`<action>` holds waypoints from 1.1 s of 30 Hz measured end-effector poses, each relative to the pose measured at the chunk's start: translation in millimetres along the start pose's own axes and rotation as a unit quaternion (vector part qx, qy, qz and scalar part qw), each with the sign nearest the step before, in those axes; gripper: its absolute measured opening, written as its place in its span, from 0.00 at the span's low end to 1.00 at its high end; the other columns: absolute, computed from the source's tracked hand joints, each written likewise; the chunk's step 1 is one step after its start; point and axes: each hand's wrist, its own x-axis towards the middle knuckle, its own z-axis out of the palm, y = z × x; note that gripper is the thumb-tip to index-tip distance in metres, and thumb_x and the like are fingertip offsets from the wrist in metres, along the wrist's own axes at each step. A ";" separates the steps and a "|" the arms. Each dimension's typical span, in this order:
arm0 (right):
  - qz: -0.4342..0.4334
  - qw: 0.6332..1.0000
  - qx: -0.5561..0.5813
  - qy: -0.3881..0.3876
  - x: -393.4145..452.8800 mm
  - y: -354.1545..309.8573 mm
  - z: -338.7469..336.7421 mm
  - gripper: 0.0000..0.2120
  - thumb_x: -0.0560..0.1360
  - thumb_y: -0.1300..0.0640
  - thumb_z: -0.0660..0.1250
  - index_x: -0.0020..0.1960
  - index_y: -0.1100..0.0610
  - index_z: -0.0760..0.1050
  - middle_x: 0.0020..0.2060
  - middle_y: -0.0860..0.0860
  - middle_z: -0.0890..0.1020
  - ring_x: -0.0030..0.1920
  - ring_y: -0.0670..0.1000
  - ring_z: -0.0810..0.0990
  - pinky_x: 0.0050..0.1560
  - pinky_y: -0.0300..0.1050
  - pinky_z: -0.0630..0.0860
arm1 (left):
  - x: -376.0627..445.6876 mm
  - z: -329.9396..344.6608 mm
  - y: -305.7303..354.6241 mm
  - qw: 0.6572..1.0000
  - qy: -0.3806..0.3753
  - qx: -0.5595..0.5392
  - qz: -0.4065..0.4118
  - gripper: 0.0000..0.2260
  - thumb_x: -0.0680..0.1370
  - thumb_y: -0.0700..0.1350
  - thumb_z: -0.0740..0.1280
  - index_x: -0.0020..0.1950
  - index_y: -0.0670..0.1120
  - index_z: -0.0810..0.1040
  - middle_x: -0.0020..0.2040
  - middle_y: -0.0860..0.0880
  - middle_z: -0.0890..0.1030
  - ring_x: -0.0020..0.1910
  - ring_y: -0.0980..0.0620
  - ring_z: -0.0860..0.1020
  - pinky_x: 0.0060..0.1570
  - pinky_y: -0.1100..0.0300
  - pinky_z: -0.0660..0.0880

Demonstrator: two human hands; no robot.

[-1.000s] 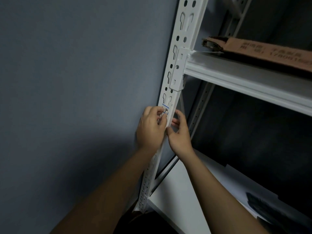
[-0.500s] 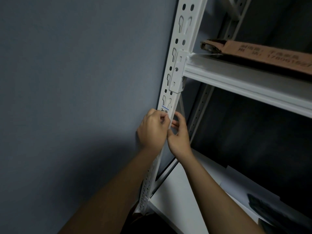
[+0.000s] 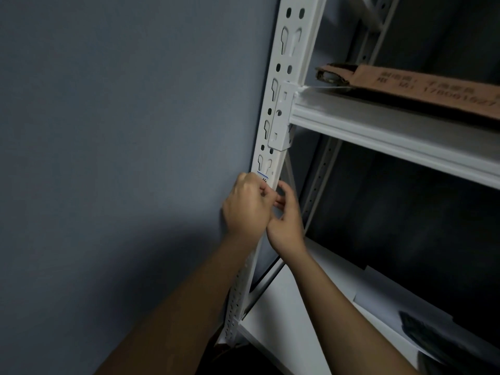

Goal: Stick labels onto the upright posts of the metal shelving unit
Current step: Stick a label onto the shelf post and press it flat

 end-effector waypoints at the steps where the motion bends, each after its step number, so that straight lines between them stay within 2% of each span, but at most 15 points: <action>1: -0.001 1.000 -0.004 0.000 -0.1 0.3 0.0 0.26 0.77 0.64 0.65 0.71 0.50 0.63 0.62 0.54 0.72 0.60 0.44 0.74 0.42 0.21 0.70 | 0.4 0.1 0.7 1.000 -0.002 -0.002 -0.003 0.05 0.75 0.46 0.66 0.42 0.49 0.71 0.50 0.48 0.76 0.46 0.48 0.77 0.40 0.58 0.68; 6: -0.003 1.000 0.001 -0.003 0.7 1.7 0.4 0.27 0.76 0.65 0.66 0.71 0.51 0.64 0.63 0.54 0.73 0.60 0.45 0.75 0.43 0.24 0.72 | 2.6 0.3 0.6 1.000 -0.011 -0.011 -0.010 0.05 0.75 0.46 0.66 0.43 0.48 0.71 0.50 0.48 0.75 0.46 0.49 0.77 0.40 0.57 0.69; 11: 0.001 1.000 0.012 -0.007 0.6 0.7 -0.6 0.26 0.77 0.67 0.65 0.71 0.51 0.63 0.62 0.55 0.72 0.57 0.41 0.74 0.40 0.24 0.73 | 2.2 2.6 -5.0 0.998 -0.007 -0.053 -0.019 0.05 0.74 0.46 0.67 0.43 0.49 0.71 0.47 0.52 0.74 0.42 0.52 0.75 0.40 0.58 0.72; 15: 0.004 1.000 0.012 -0.011 1.4 2.1 0.2 0.27 0.77 0.67 0.64 0.70 0.49 0.63 0.63 0.55 0.72 0.59 0.42 0.74 0.42 0.24 0.72 | 0.0 6.9 -9.7 0.994 0.007 -0.108 -0.031 0.03 0.74 0.45 0.67 0.46 0.48 0.75 0.46 0.54 0.74 0.44 0.51 0.77 0.44 0.53 0.76; 19: 0.004 1.000 0.020 -0.010 1.4 2.6 0.6 0.26 0.76 0.67 0.65 0.69 0.48 0.64 0.62 0.55 0.72 0.60 0.43 0.74 0.42 0.24 0.72 | -1.0 8.7 -11.7 0.992 0.008 -0.125 -0.033 0.03 0.75 0.46 0.67 0.45 0.51 0.73 0.46 0.55 0.73 0.44 0.51 0.78 0.44 0.51 0.77; 30: 0.002 1.000 0.006 -0.008 3.2 9.7 1.3 0.28 0.75 0.68 0.65 0.69 0.47 0.64 0.63 0.54 0.72 0.61 0.44 0.74 0.51 0.32 0.77 | -2.1 6.8 -14.2 0.987 -0.001 -0.154 -0.035 0.03 0.75 0.45 0.66 0.43 0.52 0.73 0.46 0.54 0.76 0.42 0.52 0.78 0.45 0.50 0.78; 33: -0.001 1.000 0.005 -0.005 3.3 9.9 1.9 0.27 0.75 0.68 0.65 0.69 0.48 0.65 0.63 0.54 0.73 0.61 0.43 0.75 0.57 0.39 0.77 | -6.9 8.7 -22.5 0.990 -0.020 -0.135 -0.036 0.03 0.75 0.46 0.66 0.43 0.51 0.73 0.48 0.52 0.78 0.43 0.53 0.78 0.44 0.52 0.78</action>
